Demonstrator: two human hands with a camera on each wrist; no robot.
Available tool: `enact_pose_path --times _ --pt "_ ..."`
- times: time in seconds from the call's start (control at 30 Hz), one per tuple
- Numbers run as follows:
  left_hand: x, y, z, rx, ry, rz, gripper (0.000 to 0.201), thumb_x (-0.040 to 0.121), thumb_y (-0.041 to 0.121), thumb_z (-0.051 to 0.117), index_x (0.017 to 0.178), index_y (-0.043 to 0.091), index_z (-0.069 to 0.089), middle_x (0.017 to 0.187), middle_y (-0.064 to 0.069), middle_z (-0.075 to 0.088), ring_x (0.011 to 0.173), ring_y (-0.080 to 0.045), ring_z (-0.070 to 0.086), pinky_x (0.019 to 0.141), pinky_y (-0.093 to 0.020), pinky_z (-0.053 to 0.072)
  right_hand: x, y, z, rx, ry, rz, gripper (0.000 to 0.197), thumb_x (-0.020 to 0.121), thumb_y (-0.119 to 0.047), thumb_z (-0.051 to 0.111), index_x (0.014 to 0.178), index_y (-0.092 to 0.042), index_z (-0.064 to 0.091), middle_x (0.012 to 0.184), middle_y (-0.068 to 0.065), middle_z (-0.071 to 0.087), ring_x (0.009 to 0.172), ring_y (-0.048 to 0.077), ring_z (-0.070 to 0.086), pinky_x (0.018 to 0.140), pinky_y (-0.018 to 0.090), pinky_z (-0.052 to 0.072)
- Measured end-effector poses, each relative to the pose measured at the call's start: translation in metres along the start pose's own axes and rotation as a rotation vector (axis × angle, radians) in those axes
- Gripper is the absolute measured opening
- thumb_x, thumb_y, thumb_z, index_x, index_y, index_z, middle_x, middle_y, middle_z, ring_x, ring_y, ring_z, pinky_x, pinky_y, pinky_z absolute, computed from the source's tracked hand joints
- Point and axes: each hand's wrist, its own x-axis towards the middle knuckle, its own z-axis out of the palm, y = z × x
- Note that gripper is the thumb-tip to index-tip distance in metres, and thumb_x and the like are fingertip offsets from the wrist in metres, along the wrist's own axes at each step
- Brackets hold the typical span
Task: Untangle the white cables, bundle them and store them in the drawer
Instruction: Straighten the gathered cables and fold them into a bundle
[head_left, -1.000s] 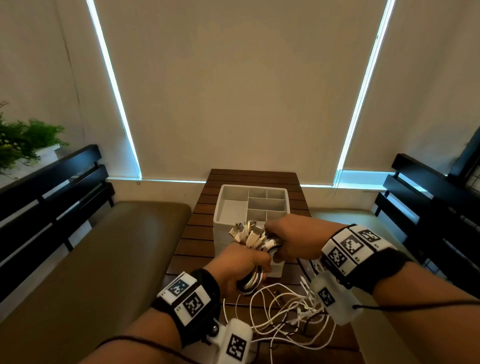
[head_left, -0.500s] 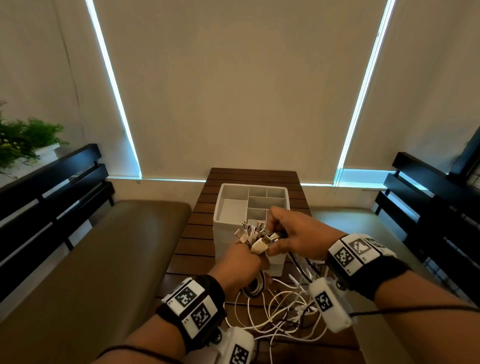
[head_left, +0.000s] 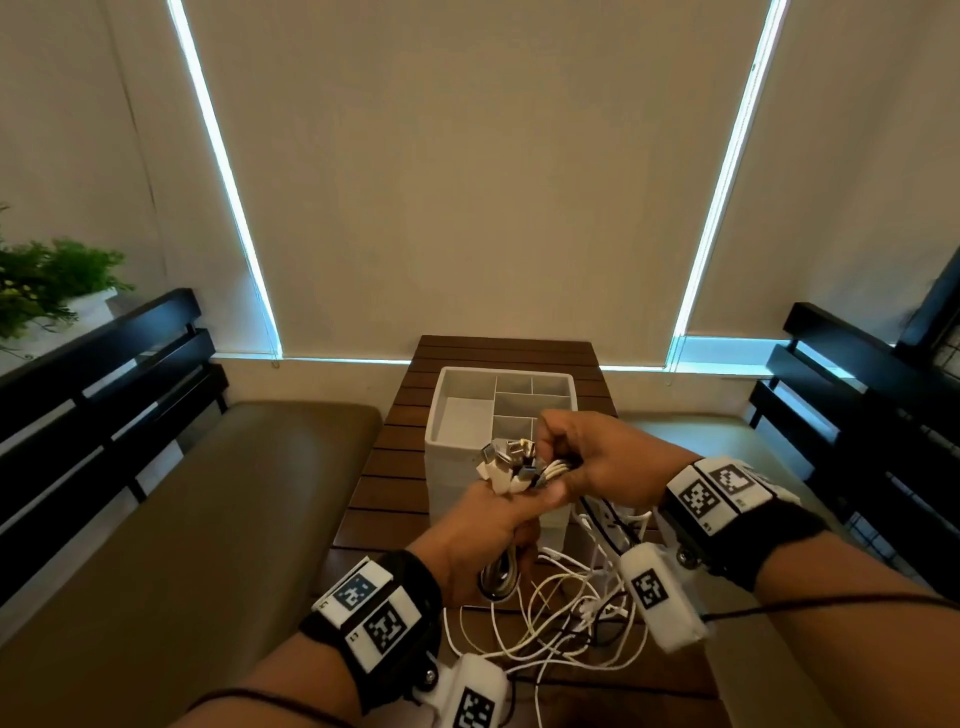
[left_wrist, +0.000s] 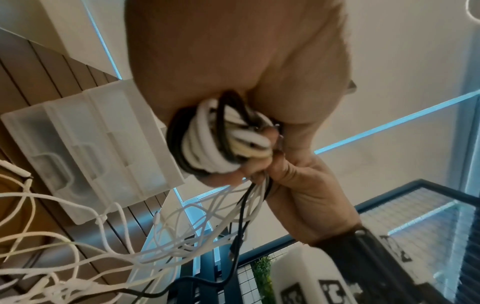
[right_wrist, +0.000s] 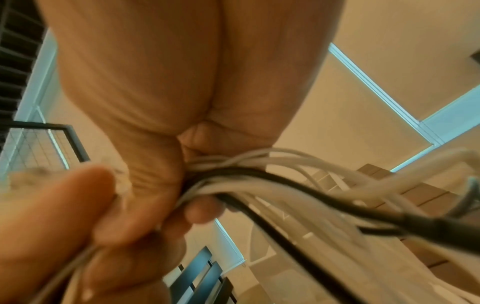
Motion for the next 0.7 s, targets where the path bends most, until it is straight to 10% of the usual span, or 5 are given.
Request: enact_pose_path --times 0.2,0.33,0.43,0.57,0.7 --pt "0.01 -0.009 0.005 0.09 0.162 0.096 0.019 0.094 0.028 0.06 0.11 0.017 0.064 0.07 -0.007 0.053 0.043 -0.007 0.041 0.042 -0.023 0.037 0.0 0.005 0.003 -0.055 0.008 0.008 0.03 0.081 -0.01 0.072 0.1 -0.021 0.052 0.092 -0.003 0.064 0.079 0.002 0.061 0.071 0.021 0.051" --pt "0.019 -0.01 0.001 -0.031 0.288 0.071 0.024 0.092 0.031 0.064 0.103 0.01 0.066 0.056 -0.003 0.046 0.041 -0.012 0.041 0.042 -0.023 0.038 -0.003 0.0 0.013 -0.181 0.287 -0.073 0.035 0.079 -0.014 0.071 0.102 -0.029 0.051 0.106 -0.011 0.055 0.1 0.003 0.053 0.082 0.019 0.044" --pt "0.026 -0.011 -0.009 -0.084 0.355 0.016 0.034 0.087 0.04 0.067 0.099 0.007 0.068 0.056 -0.003 0.052 0.047 -0.015 0.049 0.052 -0.03 0.046 -0.01 -0.008 0.027 -0.215 0.524 -0.12 0.025 0.078 -0.024 0.073 0.088 -0.028 0.051 0.089 -0.013 0.052 0.08 0.002 0.05 0.067 0.013 0.039" --pt "0.032 -0.01 -0.011 -0.079 0.347 -0.02 0.048 0.08 0.051 0.068 0.09 0.003 0.068 0.067 -0.006 0.061 0.066 -0.022 0.058 0.073 -0.044 0.053 -0.015 -0.005 0.049 -0.093 0.155 0.224 0.028 0.08 -0.045 0.071 0.083 -0.022 0.054 0.08 -0.002 0.062 0.065 0.007 0.057 0.059 0.02 0.047" --pt "0.032 -0.009 -0.004 -0.152 0.344 -0.026 0.032 0.084 0.043 0.067 0.069 0.016 0.059 0.047 0.009 0.054 0.053 -0.014 0.05 0.067 -0.033 0.045 -0.011 0.014 0.067 0.315 0.115 0.284 0.023 0.085 -0.023 0.07 0.102 -0.012 0.058 0.1 0.013 0.066 0.075 0.011 0.069 0.069 0.03 0.059"
